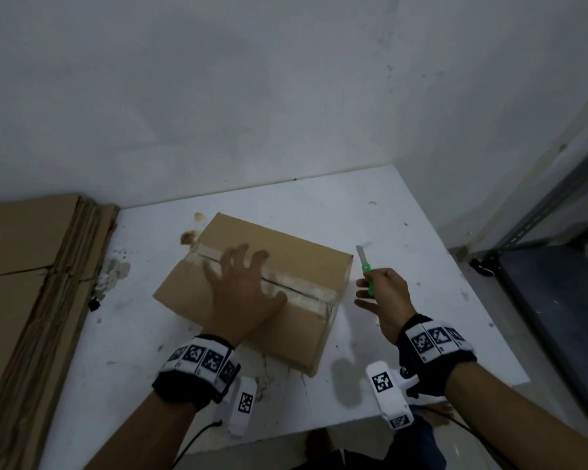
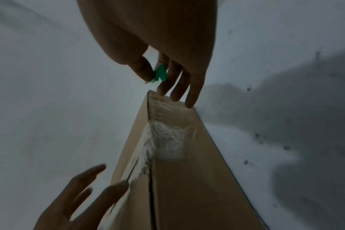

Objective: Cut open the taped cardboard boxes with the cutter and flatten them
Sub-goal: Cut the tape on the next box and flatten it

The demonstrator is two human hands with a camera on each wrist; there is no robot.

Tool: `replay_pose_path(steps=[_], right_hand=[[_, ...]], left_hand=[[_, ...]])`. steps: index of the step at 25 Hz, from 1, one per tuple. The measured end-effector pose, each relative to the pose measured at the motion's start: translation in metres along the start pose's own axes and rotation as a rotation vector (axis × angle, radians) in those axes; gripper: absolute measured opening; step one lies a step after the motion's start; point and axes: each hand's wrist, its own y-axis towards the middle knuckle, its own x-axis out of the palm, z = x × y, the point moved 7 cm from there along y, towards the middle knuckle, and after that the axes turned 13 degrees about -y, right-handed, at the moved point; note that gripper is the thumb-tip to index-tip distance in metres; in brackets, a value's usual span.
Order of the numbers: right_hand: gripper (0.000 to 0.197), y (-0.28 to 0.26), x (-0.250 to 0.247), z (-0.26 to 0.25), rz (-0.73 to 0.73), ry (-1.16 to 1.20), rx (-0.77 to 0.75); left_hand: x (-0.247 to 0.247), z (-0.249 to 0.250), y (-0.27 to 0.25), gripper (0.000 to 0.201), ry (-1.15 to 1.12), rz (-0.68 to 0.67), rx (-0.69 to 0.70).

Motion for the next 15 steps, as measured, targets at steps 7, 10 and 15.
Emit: replay_pose_path(steps=[7,10,15], right_hand=[[0.009,-0.021,0.017,0.029,-0.144,0.045,0.078],[0.01,-0.028,0.023,0.03,-0.188,0.043,0.065],[0.012,-0.037,0.027,0.033,-0.224,-0.061,0.026]], left_hand=[[0.052,0.059,0.038,0.09,0.019,-0.57,0.163],[0.053,0.055,0.053,0.088,0.024,-0.631,0.113],[0.054,0.053,0.061,0.075,0.086,-0.677,0.135]])
